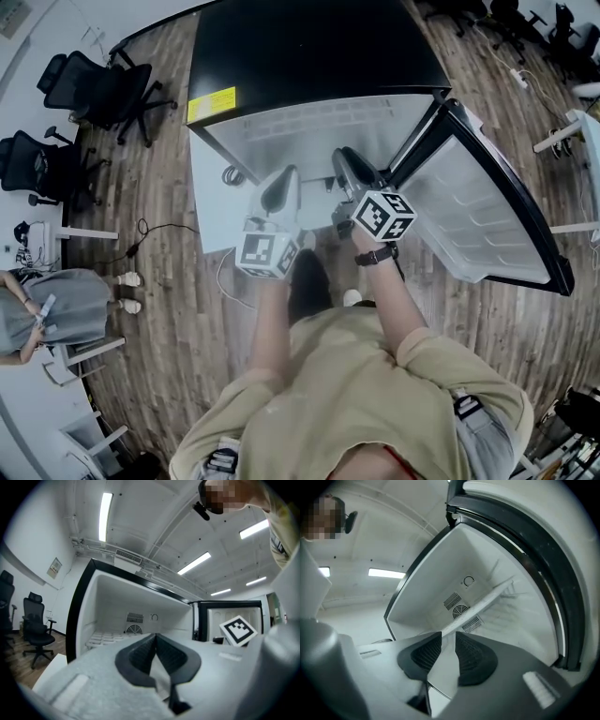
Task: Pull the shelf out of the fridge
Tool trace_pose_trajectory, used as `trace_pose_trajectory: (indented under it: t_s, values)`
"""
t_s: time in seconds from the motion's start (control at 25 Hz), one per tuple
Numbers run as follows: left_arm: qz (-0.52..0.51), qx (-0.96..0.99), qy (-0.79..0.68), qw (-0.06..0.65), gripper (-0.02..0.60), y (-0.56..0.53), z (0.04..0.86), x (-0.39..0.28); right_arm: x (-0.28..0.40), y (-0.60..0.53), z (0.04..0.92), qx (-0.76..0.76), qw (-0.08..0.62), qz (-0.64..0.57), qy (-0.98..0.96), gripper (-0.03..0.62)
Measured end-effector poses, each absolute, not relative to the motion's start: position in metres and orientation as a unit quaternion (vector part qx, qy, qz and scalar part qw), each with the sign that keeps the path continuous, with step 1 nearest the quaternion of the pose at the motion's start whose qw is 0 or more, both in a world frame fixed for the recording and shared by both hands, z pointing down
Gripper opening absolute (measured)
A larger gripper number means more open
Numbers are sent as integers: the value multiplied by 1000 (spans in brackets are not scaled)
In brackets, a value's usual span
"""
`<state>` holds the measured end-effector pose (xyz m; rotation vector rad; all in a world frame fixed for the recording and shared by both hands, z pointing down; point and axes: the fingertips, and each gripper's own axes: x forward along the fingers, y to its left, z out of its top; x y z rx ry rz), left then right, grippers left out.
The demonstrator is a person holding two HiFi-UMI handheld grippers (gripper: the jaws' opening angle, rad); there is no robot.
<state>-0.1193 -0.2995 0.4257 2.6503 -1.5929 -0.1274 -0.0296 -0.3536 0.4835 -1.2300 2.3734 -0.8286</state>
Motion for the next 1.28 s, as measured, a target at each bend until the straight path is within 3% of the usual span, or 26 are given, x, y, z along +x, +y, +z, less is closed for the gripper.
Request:
trace_pose_trajectory:
  t_s: [0.24, 0.36, 0.48, 0.56, 0.84, 1.12, 1.28]
  values:
    - [-35, 857, -513, 29, 0, -311, 432, -127, -35, -379, 480, -436, 222, -322, 810, 145]
    - [-36, 858, -512, 32, 0, -315, 433, -130, -39, -391, 480, -435, 242, -347, 795, 206]
    - [-36, 858, -511, 34, 0, -318, 435, -132, -39, -404, 483, -439, 263, -377, 772, 310]
    - [-34, 858, -511, 36, 0, -320, 436, -134, -37, -413, 483, -438, 287, -395, 755, 330]
    - [-31, 859, -510, 40, 0, -321, 439, -138, -26, -443, 484, -416, 374, -449, 697, 325]
    - [-30, 857, -513, 45, 0, -320, 443, -144, -21, -464, 484, -413, 415, -456, 670, 259]
    - [-31, 854, -517, 48, 0, -318, 444, -148, -25, -475, 484, -398, 428, -466, 665, 190]
